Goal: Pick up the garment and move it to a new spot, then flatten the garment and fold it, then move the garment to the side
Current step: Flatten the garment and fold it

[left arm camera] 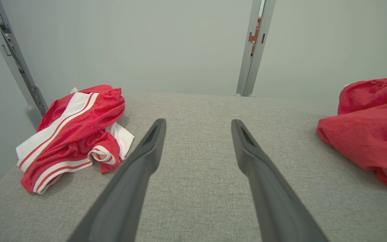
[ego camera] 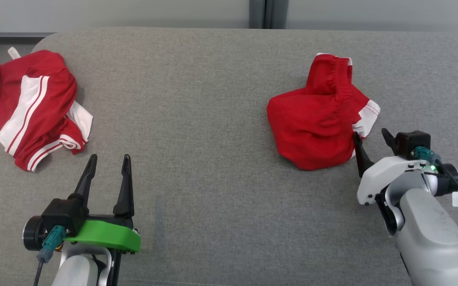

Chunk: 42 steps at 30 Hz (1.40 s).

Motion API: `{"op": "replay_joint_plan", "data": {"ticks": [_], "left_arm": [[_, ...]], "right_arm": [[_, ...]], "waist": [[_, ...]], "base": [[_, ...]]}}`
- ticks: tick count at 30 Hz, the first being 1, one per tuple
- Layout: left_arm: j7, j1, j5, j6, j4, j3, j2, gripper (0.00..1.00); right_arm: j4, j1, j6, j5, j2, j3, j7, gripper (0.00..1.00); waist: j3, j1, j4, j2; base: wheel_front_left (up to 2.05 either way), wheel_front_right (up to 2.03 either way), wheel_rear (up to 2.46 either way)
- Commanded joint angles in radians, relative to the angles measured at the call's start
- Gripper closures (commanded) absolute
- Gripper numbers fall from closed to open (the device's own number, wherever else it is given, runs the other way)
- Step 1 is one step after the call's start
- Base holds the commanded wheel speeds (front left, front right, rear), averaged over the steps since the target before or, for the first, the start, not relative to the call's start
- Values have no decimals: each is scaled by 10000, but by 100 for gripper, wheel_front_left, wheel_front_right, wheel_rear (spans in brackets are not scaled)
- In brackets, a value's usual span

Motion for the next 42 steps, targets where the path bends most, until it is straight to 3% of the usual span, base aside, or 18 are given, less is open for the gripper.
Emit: {"op": "replay_joint_plan", "data": {"ticks": [1, 5, 6, 7, 8, 9, 10, 20, 30, 36, 42], "left_arm": [[-8, -180, 68, -69, 59, 13, -62, 0], [-8, -276, 162, -165, 154, 78, -168, 0], [-8, -290, 187, -175, 176, 100, -183, 0], [-8, -310, 215, -197, 199, 136, -196, 0], [-8, -328, 228, -217, 215, 168, -207, 0], [-8, -347, 257, -235, 232, 202, -221, 0], [-8, -360, 296, -251, 249, 214, -233, 0], [-8, -337, 502, -392, 441, 394, -379, 0], [-8, 32, 606, -436, 469, 623, -424, 0], [-7, 206, 664, -475, 452, 604, -498, 0], [-8, 224, 679, -541, 555, 582, -582, 0]], "right_arm": [[351, -128, 2, 122, 131, 125, -124, 0], [1273, -223, 1, 421, 285, 488, -295, 0], [1445, -245, 1, 501, 343, 581, -321, 12], [1615, -297, 1, 610, 406, 676, -388, 53], [1730, -338, 1, 700, 433, 740, -440, 65], [1865, -369, 1, 820, 455, 807, -491, 95], [1980, -400, 1, 904, 455, 857, -525, 100], [2196, -772, -5, 1500, 227, 1356, -881, 100], [-1110, 366, -2, 1015, 240, 1842, -882, 100], [-2397, 825, -2, 587, 519, 3484, -884, 100], [-2183, 1050, -2, 901, 715, 5779, -885, 100]], "waist": [[288, 0, 301, 0], [339, 0, 363, 0], [340, 0, 361, 0], [336, 0, 347, 0], [335, 0, 332, 0], [337, 0, 311, 0], [339, 0, 294, 0], [78, 0, 168, 0], [-447, 0, 144, 0], [-629, 0, 325, 0], [-680, 0, 652, 0]], "base": [[0, 0, 0], [0, 0, 0], [0, 0, 0], [0, 0, 0], [0, 0, 0], [0, 0, 0], [0, 0, 0], [0, 0, 0], [0, 0, 0], [0, 0, 0], [0, 0, 0]]}}
